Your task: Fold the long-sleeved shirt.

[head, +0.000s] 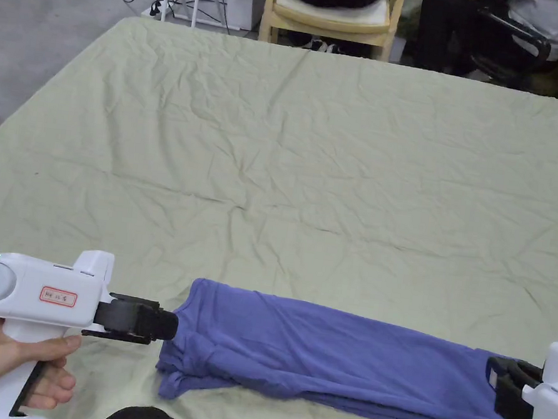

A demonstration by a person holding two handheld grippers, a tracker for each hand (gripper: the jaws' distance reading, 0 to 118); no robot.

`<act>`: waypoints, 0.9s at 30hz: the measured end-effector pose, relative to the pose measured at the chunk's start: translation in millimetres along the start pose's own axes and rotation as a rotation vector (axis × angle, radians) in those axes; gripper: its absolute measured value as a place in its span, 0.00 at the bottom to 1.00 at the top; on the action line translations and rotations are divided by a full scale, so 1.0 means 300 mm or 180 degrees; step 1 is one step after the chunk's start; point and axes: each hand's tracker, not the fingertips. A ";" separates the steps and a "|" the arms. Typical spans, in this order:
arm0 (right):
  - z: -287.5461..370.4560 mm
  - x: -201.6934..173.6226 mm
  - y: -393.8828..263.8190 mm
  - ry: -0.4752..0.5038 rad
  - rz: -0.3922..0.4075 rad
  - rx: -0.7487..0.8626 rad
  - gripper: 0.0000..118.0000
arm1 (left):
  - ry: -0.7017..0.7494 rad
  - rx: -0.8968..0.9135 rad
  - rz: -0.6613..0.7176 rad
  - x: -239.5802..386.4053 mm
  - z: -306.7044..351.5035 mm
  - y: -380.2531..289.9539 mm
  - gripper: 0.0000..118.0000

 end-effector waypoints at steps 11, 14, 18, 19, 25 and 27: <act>-0.085 0.010 0.012 -0.0071 0.0032 -0.0222 0.00 | -0.0572 -0.0154 0.0465 -0.248 -0.211 0.035 0.58; -0.095 0.018 0.015 -0.0065 -0.0007 -0.0238 0.00 | -0.0845 -0.0070 0.0457 -0.260 -0.226 0.032 0.58; -0.114 0.033 0.011 -0.0073 -0.0022 -0.0267 0.00 | -0.0936 -0.0144 0.0515 -0.244 -0.249 0.043 0.58; -0.117 0.037 0.009 -0.0068 -0.0026 -0.0270 0.00 | -0.0989 -0.0194 0.0449 -0.232 -0.261 0.047 0.58; -0.110 0.058 -0.012 -0.0087 -0.0069 -0.0280 0.00 | -0.1255 -0.0337 0.0342 -0.141 -0.383 0.105 0.58; -0.107 0.063 -0.021 -0.0107 -0.0080 -0.0294 0.00 | -0.1316 -0.0323 0.0356 -0.119 -0.418 0.116 0.58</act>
